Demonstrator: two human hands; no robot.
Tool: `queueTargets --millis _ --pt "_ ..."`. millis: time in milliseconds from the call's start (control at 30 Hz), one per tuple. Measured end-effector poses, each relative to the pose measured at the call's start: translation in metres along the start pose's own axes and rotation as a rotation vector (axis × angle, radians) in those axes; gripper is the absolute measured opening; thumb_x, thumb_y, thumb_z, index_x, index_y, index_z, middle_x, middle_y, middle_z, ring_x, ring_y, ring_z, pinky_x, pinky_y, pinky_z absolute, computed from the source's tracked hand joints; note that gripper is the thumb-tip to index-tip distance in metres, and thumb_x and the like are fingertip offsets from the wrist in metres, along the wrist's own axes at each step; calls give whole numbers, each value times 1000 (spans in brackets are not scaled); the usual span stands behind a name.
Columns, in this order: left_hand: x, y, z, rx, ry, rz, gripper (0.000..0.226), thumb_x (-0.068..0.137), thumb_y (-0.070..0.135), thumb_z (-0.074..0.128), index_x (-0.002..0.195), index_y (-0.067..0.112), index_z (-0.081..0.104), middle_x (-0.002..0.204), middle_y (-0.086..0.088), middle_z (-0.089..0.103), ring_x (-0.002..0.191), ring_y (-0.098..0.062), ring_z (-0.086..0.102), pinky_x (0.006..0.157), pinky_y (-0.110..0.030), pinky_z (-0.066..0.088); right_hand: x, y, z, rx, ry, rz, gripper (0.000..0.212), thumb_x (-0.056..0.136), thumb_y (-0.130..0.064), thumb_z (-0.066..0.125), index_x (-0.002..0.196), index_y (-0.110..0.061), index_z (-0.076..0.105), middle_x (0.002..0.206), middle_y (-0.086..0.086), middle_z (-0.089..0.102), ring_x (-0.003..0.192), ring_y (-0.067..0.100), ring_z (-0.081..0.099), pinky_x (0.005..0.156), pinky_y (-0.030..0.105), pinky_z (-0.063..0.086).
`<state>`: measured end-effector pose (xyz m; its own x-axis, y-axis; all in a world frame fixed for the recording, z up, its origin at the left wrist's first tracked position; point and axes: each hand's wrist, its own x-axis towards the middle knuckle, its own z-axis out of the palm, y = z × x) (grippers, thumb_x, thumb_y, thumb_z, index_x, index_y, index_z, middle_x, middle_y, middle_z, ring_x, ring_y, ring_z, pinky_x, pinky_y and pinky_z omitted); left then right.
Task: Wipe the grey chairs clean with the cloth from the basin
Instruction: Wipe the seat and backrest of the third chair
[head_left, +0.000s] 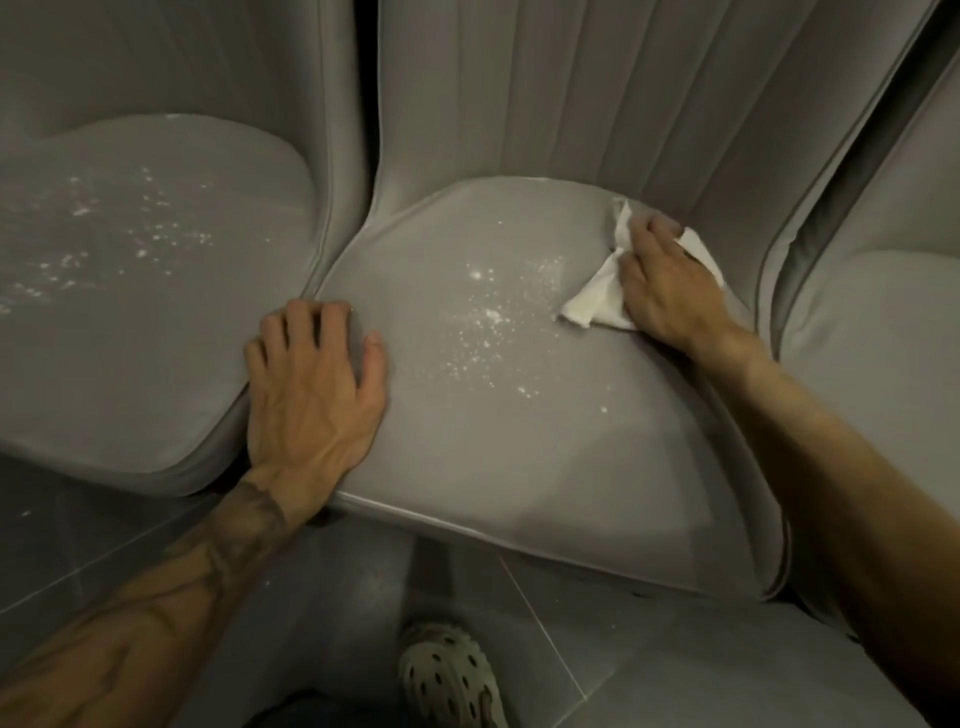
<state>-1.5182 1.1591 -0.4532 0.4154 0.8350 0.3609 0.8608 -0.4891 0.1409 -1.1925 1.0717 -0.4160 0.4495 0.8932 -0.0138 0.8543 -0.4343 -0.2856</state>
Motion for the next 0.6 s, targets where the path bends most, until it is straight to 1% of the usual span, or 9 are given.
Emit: queueTargets --millis 100,167,233,267,333,367,467,500,600 --pt "0 0 -1 -16 -3 1 39 102 38 39 121 8 54 116 -22 54 102 -39 49 83 -53 40 -28 -6 9 -7 -72 -140 56 113 -39 28 165 -21 18 173 7 13 159 31 18 129 37 15" --pt "0 -1 -1 -19 -10 0 40 102 38 37 122 8 54 117 -22 54 103 -39 48 83 -53 39 -22 9 1 -28 -59 -126 56 113 -34 31 164 -16 22 173 10 15 159 32 20 129 35 13" --pt "0 -2 0 -23 -6 5 40 102 39 36 121 8 54 116 -22 54 103 -39 48 83 -53 39 -6 23 -9 -41 -19 -48 52 112 -24 36 161 -6 29 170 18 19 156 35 26 128 35 16" --pt "0 -2 1 -26 -1 5 40 102 39 36 121 8 53 115 -22 53 103 -39 48 83 -53 39 1 22 -12 -32 -13 -9 52 112 -22 36 160 -5 29 170 19 18 157 35 24 127 34 15" --pt "1 -2 3 -21 12 3 40 102 39 36 121 8 53 114 -23 53 102 -39 47 82 -53 38 7 7 -9 8 -19 19 52 113 -24 35 162 -12 27 172 13 16 159 32 20 129 35 14" --pt "1 -2 3 -23 21 3 41 102 39 36 121 8 53 114 -23 52 101 -39 47 81 -54 38 6 -3 -4 33 -34 -3 53 113 -29 34 164 -18 25 173 8 15 160 30 18 129 36 15" --pt "1 -3 4 -38 35 8 40 101 39 37 121 8 54 113 -24 52 100 -39 46 81 -54 38 -10 -11 6 42 -101 -152 55 113 -43 26 165 -32 13 174 -7 8 161 20 12 130 34 14" --pt "1 -3 4 -38 36 8 40 101 39 38 121 8 54 113 -24 51 100 -39 46 81 -54 38 -10 -4 4 36 -119 -156 56 113 -43 26 166 -31 12 174 -7 7 161 19 11 130 32 11" --pt "1 -2 3 -29 38 8 40 101 38 38 120 8 54 113 -23 51 100 -38 45 80 -53 36 13 13 -5 10 -93 -54 55 113 -32 29 165 -17 17 174 5 11 161 22 12 132 31 8"
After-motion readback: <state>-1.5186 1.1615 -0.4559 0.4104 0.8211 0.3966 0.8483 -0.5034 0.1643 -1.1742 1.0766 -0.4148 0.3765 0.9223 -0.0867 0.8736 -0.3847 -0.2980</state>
